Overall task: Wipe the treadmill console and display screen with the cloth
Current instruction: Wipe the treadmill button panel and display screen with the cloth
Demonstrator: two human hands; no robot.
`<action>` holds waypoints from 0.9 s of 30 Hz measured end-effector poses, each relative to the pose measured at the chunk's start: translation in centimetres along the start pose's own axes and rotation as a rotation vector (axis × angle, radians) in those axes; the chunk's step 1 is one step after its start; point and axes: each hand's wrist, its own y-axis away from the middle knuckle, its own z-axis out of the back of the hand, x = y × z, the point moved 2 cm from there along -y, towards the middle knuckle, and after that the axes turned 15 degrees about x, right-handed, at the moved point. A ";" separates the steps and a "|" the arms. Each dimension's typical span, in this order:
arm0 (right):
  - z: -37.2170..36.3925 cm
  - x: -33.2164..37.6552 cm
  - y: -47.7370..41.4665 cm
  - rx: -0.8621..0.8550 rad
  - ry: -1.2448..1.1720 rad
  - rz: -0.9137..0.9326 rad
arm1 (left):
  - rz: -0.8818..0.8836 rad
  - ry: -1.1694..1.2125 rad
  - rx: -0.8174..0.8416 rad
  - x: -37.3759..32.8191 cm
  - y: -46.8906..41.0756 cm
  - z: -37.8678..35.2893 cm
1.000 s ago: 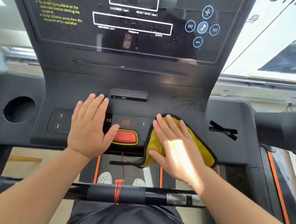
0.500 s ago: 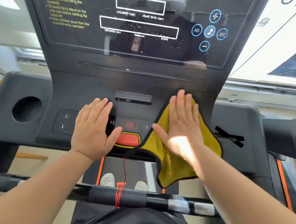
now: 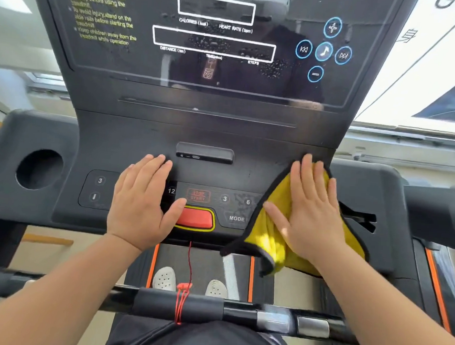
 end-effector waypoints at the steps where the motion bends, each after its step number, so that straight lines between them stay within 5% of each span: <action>1: 0.6 0.9 -1.0 -0.014 -0.007 -0.020 | 0.000 -0.001 0.001 0.0 0.0 0.0; 10: -2.1 5.2 2.3 -0.064 0.095 0.406 | 0.009 0.002 0.007 0.0 -0.1 0.0; 21: 1.1 1.0 -2.3 -0.087 -0.068 -0.049 | -0.003 0.005 0.014 0.0 -0.1 0.1; 24: 2.3 3.7 -3.4 -0.099 -0.044 0.012 | -0.001 0.004 0.014 0.0 -0.1 0.1; 27: 1.8 6.7 -2.9 -0.042 0.116 0.265 | -0.005 0.001 0.009 0.0 0.0 0.1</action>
